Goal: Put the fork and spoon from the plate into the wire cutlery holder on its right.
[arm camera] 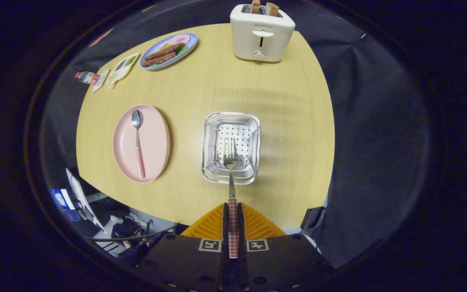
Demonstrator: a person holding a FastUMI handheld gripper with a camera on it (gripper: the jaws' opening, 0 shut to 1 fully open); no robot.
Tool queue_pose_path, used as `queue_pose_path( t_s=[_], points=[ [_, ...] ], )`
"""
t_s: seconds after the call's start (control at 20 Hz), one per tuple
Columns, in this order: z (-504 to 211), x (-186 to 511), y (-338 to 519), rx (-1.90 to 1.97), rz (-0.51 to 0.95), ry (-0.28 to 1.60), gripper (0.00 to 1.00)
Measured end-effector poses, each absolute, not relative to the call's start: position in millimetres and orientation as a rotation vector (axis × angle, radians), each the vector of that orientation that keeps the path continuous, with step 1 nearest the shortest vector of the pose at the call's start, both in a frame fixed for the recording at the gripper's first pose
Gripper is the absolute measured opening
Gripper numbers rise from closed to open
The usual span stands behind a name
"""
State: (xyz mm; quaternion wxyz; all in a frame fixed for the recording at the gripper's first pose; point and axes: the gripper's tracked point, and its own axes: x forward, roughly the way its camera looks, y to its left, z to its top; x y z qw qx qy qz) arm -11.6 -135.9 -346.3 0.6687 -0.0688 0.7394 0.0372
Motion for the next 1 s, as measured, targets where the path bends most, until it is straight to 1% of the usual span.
queue_pose_path(
  t_s=[0.25, 0.35, 0.55, 0.65, 0.8, 0.9, 0.95, 1.0],
  points=[
    [-351.9, 1.3, -133.1, -0.23, 0.08, 1.774, 0.08],
    [-355.3, 7.6, -132.9, -0.238, 0.071, 1.79, 0.08],
    [-361.8, 24.0, -135.4, -0.237, 0.031, 1.773, 0.08],
    [-362.8, 25.3, -135.7, -0.235, 0.031, 1.766, 0.11],
    [-362.1, 30.8, -132.0, -0.214, 0.046, 1.71, 0.11],
    [-357.7, 34.3, -129.7, -0.209, 0.057, 1.66, 0.2],
    [-355.2, 33.6, -126.1, -0.205, 0.076, 1.637, 0.28],
    [-352.5, 34.0, -124.1, -0.207, 0.09, 1.613, 0.33]
  ],
)
